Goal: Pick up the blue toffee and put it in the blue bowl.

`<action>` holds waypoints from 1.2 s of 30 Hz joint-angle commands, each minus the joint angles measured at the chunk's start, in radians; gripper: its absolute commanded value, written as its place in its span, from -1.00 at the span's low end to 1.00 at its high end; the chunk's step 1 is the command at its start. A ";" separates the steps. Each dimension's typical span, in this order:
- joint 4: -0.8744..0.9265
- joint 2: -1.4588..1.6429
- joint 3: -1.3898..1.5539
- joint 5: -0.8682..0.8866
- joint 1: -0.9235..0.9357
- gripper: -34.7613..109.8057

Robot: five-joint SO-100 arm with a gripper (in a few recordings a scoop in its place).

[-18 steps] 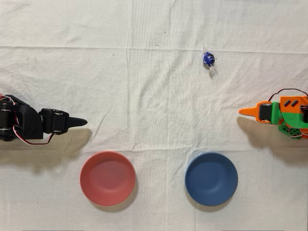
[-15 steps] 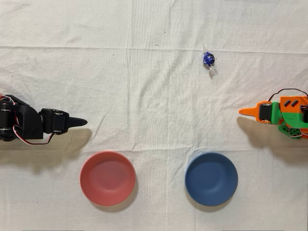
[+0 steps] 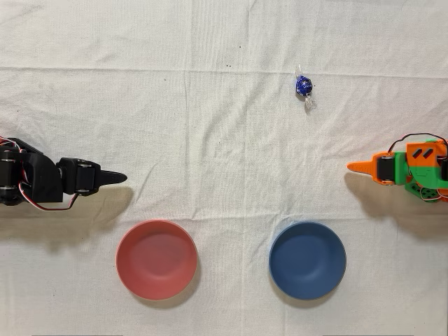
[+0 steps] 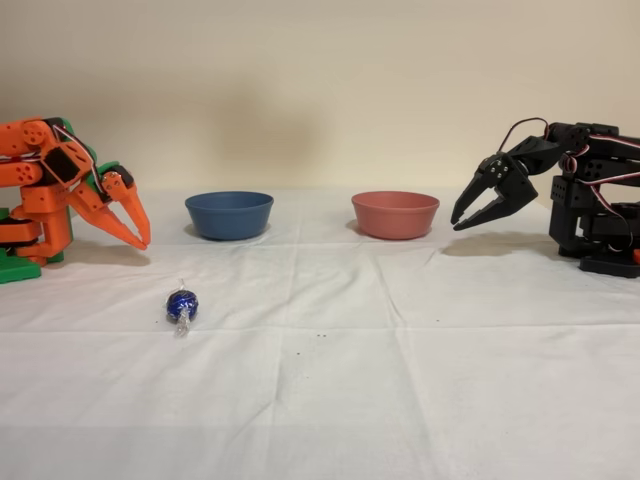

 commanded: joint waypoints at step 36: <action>0.187 -0.827 -1.040 -0.089 0.288 -0.52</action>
